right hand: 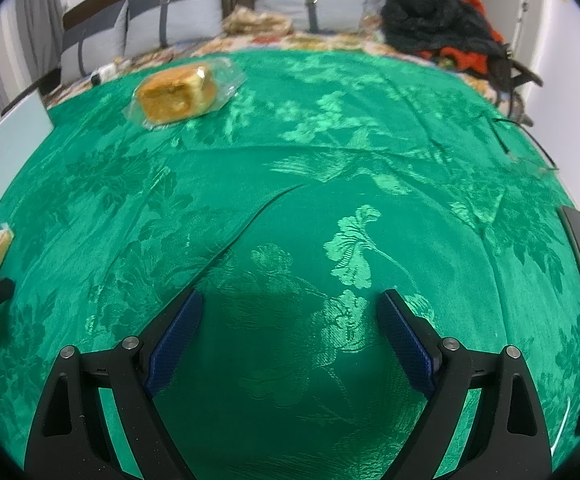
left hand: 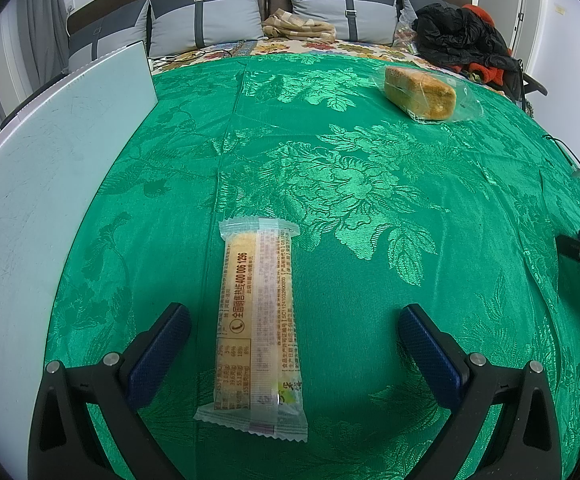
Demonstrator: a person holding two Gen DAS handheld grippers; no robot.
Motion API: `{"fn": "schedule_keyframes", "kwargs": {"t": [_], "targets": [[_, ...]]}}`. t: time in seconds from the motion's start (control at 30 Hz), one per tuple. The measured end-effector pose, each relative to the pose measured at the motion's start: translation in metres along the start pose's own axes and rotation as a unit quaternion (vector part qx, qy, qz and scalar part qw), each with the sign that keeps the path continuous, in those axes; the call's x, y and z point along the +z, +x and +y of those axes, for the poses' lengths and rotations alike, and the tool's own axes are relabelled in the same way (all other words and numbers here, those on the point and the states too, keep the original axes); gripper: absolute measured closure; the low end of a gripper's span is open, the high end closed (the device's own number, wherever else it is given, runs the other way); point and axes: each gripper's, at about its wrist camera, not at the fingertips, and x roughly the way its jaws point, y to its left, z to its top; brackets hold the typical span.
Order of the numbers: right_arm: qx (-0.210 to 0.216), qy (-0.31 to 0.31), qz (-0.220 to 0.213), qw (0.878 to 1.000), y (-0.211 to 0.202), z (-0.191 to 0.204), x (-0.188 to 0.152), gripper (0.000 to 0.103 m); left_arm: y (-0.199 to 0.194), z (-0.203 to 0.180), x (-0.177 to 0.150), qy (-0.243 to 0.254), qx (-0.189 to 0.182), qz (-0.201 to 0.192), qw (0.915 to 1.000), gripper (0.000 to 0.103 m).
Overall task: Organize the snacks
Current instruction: 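Grasp the bread loaf in clear bag with the right gripper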
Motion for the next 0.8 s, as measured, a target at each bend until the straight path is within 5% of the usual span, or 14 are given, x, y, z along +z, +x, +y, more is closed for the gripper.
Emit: {"fn": "schedule_keyframes", "kwargs": {"t": [0.13,0.3,0.4,0.57,0.8], "targets": [[0.091,0.075,0.019,0.993,0.001,-0.008,0.047,0.012,0.0,0.0,0.0,0.0,0.0,0.0,1.0,0.0],[0.124,0.067,-0.004,0.99,0.011,0.027,0.134,0.012,0.0,0.0,0.0,0.0,0.0,0.0,1.0,0.0],[0.097,0.015,0.003,0.995,0.034,0.066,0.184,0.012,0.0,0.0,0.0,0.0,0.0,0.0,1.0,0.0],[0.002,-0.022,0.111,0.994,0.11,0.111,0.212,0.01,0.0,0.0,0.0,0.0,0.0,0.0,1.0,0.0],[0.016,-0.003,0.084,0.996,0.124,0.111,0.208,0.008,0.0,0.0,0.0,0.0,0.0,0.0,1.0,0.0]]}}
